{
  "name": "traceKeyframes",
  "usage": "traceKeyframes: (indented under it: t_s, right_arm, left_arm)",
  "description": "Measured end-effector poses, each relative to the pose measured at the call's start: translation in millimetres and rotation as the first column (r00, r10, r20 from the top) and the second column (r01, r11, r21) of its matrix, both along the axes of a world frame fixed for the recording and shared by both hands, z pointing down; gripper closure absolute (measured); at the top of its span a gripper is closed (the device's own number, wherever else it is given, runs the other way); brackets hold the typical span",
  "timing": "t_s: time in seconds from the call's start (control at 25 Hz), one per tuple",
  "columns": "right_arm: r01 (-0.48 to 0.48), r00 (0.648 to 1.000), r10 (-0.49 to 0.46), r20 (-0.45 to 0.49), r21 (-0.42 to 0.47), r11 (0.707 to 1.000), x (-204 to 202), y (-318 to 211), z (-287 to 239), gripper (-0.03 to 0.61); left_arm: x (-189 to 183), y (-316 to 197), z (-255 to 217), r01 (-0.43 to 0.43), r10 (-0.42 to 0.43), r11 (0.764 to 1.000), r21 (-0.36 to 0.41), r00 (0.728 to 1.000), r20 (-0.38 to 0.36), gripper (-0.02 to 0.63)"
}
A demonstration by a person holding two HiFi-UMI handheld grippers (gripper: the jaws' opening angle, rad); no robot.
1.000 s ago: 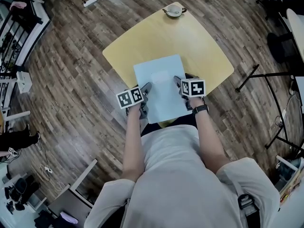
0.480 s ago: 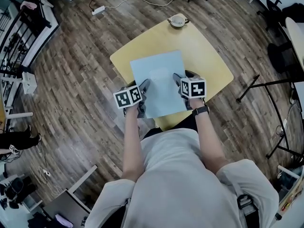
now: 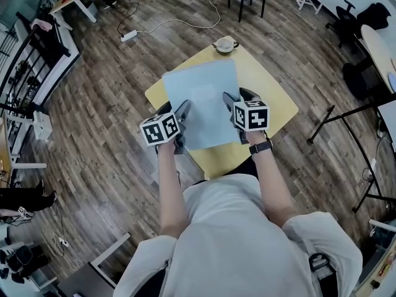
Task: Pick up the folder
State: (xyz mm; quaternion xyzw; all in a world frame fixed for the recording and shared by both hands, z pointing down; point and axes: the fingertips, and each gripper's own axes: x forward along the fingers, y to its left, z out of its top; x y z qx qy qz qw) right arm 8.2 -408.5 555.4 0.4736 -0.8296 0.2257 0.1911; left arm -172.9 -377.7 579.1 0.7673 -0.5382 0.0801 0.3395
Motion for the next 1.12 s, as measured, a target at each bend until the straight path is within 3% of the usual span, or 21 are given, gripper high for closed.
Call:
traceKeyframes:
  t_s: [0.24, 0.52, 0.92, 1.12]
  right_arm:
    - [-0.027, 0.998, 0.021, 0.054, 0.104, 0.994, 8, -6, -50, 0.322]
    - [-0.061, 0.994, 0.035, 0.107, 0.247, 0.967, 12, -6, -112, 0.322]
    - [-0.095, 0.987, 0.028, 0.158, 0.433, 0.896, 20, 10, -186, 0.322]
    - [-0.12, 0.983, 0.029, 0.181, 0.517, 0.847, 28, 14, -213, 0.324]
  left_arm:
    - [6, -10, -59, -0.009, 0.0, 0.991, 0.13, 0.998, 0.066, 0.314]
    - [9, -14, -123, -0.003, -0.016, 0.963, 0.269, 0.997, 0.07, 0.314]
    - [16, -3, -197, -0.012, -0.024, 0.892, 0.452, 0.997, 0.075, 0.314]
    - [21, -1, -224, 0.002, -0.033, 0.851, 0.526, 0.998, 0.05, 0.314]
